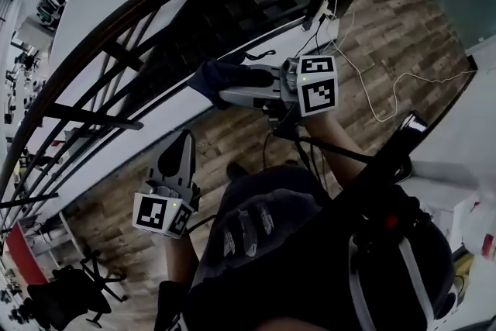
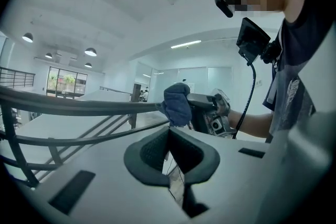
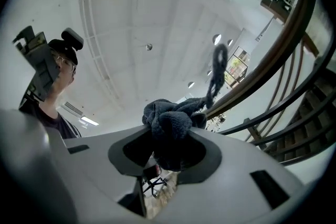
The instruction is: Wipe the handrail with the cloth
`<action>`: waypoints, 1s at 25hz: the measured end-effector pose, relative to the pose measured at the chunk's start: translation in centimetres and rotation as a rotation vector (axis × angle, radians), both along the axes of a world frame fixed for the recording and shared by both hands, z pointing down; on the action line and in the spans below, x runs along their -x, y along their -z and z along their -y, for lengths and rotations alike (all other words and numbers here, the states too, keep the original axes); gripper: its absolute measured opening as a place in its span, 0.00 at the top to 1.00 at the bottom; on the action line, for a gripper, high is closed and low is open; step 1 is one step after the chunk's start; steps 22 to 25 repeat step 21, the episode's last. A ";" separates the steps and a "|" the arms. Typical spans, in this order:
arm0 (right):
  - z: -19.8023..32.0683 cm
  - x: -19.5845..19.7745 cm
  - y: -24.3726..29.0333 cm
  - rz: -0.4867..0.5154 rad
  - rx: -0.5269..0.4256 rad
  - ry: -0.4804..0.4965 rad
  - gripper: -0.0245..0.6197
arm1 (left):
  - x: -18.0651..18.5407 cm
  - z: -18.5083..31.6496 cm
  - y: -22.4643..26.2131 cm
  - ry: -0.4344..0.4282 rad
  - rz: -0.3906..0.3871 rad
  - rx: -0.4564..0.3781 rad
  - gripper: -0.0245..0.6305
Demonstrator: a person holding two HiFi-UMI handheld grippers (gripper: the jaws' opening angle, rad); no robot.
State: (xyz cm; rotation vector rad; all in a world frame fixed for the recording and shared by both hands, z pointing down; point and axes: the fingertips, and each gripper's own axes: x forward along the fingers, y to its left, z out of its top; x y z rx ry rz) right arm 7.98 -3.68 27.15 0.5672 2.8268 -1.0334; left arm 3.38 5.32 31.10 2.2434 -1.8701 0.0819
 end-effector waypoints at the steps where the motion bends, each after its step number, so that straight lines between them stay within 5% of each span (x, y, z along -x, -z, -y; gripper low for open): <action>1: 0.1 -1.5 -0.1 0.004 0.001 -0.003 0.80 | -1.2 0.3 0.1 -0.003 0.003 0.002 0.95; 10: -0.9 -11.9 -1.1 0.075 0.086 0.019 0.80 | -10.5 0.6 1.2 0.050 0.031 0.004 0.95; 16: -5.1 -12.0 -1.3 0.078 0.094 0.054 0.79 | -9.9 -4.1 1.4 0.143 0.000 0.009 0.95; 25: -8.7 -10.9 -0.8 0.053 0.086 0.043 0.80 | -8.9 -8.2 1.7 0.142 -0.014 -0.008 0.95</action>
